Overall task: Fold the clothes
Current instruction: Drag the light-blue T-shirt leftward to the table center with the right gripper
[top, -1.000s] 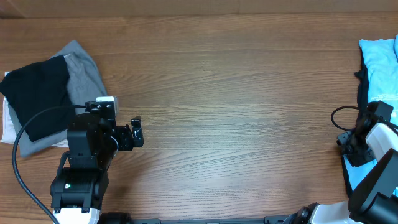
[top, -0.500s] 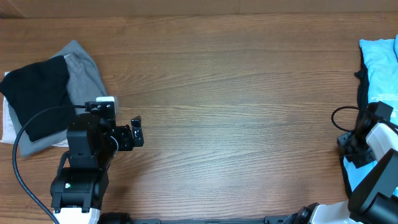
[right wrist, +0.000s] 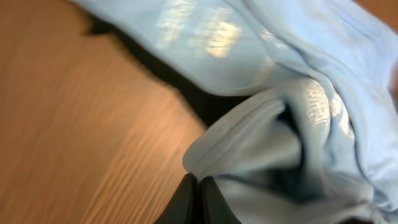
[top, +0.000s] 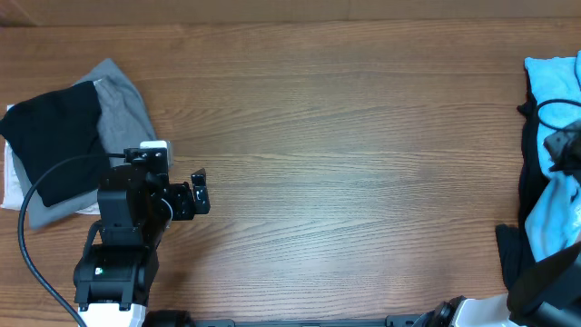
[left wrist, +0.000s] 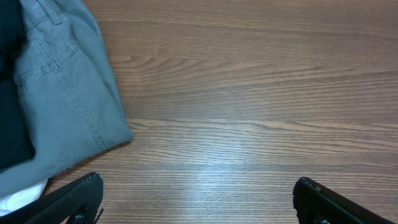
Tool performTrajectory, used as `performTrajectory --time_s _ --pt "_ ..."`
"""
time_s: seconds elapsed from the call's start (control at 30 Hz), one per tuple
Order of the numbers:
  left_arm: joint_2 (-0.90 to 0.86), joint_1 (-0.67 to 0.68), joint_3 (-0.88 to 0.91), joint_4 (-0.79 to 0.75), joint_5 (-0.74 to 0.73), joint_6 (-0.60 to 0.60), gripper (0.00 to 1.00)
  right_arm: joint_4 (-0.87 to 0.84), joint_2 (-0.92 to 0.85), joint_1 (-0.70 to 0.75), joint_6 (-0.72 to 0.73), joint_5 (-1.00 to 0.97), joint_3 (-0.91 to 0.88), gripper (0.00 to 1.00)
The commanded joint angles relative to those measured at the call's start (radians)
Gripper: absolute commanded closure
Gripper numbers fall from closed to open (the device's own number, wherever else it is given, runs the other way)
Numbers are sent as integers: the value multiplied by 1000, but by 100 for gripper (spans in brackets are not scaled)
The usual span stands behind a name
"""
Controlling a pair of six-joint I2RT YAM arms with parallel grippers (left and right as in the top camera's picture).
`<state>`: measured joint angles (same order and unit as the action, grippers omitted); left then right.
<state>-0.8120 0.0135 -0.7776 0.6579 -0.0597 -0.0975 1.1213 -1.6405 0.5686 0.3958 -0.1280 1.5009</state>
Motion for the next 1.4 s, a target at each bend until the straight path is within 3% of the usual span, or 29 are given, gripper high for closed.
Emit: performTrajectory --time_s 0.0,0.1,0.17,0.43,0.87,1.13,1.17,1.3,1.37 --pt "2 6 -27 -8 -8 8 0 28 24 -27 -276 323 102 96" --pt "2 6 -27 -8 -8 8 0 114 35 -105 -504 629 194 96" --pt "2 6 -27 -8 -8 8 0 175 43 -188 -589 693 238 96" --pt "2 6 -27 -8 -8 8 0 203 45 -548 -543 645 222 96" --pt "1 6 -27 -9 -8 8 0 -119 -47 -943 -470 592 220 96" --pt "1 6 -27 -11 -8 8 0 -438 -180 -1019 -397 591 220 95" --pt "1 6 -27 -12 -8 8 0 -477 -183 -1019 -397 582 220 74" --pt "1 6 -27 -15 -8 8 0 -460 -167 -981 -331 386 249 18" --pt "1 6 -27 -16 -9 7 0 -383 -148 -940 -264 266 266 4"
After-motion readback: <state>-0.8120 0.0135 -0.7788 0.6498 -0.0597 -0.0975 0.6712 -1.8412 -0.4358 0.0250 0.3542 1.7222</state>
